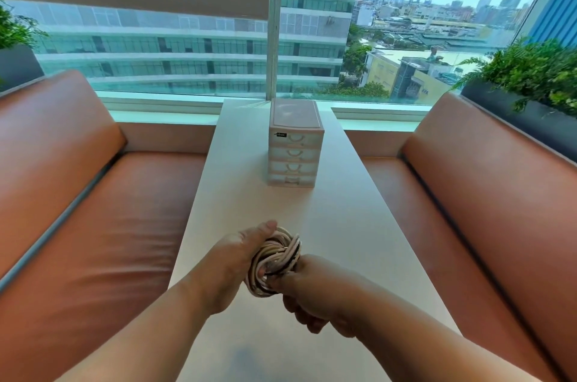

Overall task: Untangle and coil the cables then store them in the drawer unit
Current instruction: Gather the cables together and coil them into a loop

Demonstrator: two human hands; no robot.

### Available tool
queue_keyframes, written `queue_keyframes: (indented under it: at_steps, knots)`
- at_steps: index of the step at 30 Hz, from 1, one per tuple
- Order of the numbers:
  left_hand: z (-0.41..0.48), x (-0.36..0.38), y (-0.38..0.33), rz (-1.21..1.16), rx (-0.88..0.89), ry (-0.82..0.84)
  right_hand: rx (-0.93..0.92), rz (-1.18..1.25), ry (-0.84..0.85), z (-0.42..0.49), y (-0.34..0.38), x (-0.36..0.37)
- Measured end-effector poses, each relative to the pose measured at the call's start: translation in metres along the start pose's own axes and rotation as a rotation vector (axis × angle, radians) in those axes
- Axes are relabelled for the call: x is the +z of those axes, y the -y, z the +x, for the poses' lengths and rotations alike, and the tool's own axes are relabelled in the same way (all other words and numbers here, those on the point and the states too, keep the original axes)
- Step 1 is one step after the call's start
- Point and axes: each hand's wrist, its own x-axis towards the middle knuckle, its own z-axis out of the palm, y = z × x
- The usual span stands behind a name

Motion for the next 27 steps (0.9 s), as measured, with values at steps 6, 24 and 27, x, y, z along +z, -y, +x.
queue_keyframes:
  at_steps: [6,24,27]
  knots:
    - [0.006,-0.006,0.005,0.144,0.042,-0.012,0.070,-0.055,-0.039,0.005,0.005,-0.006]
    - [0.011,-0.018,0.011,0.478,0.147,-0.030,-0.033,-0.444,-0.316,0.028,-0.011,-0.018]
    - [0.012,-0.022,0.016,0.631,0.204,-0.041,0.031,-0.343,-0.226,0.023,-0.007,-0.021]
